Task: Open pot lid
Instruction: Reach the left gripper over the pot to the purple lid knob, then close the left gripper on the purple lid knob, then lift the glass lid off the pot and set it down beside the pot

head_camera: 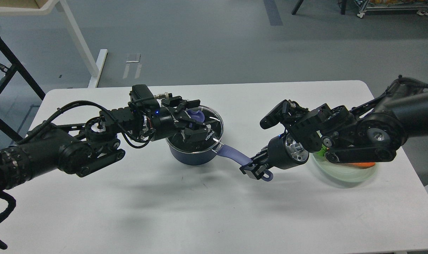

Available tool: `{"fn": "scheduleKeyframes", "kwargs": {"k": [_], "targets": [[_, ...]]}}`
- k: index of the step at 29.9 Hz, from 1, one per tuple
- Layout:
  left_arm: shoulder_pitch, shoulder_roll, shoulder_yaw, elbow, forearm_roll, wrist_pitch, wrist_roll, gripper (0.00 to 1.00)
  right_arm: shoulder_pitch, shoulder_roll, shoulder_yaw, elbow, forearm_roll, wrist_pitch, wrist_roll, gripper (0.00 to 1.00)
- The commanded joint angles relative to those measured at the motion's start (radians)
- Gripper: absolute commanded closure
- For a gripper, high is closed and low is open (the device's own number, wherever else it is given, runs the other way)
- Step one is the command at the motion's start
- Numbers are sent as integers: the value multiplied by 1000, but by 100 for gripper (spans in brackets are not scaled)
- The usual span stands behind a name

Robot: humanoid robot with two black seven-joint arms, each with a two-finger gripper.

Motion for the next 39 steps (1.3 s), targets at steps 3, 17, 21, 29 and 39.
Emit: {"fn": "scheduleKeyframes", "kwargs": {"k": [3,17,21,29,39], "targets": [[7,-6,4,23,-1,5,-6,3,1,0,0,1,0,1,1,78],[7,-4,72,23,-2,26,-6,24,-5,-3,0,1,2,1,1,77],[4,0,93,23,-4,28,-6,42,-5,-5,0,1,3,-1,1,77],[-3,8,90,21,-4,31,-6,65,-5,-3,2,1,7,1,1,77],[-54,161,75,-53,-56,39,-6,67,-4,-12,0,2,10,1,1,77]]}}
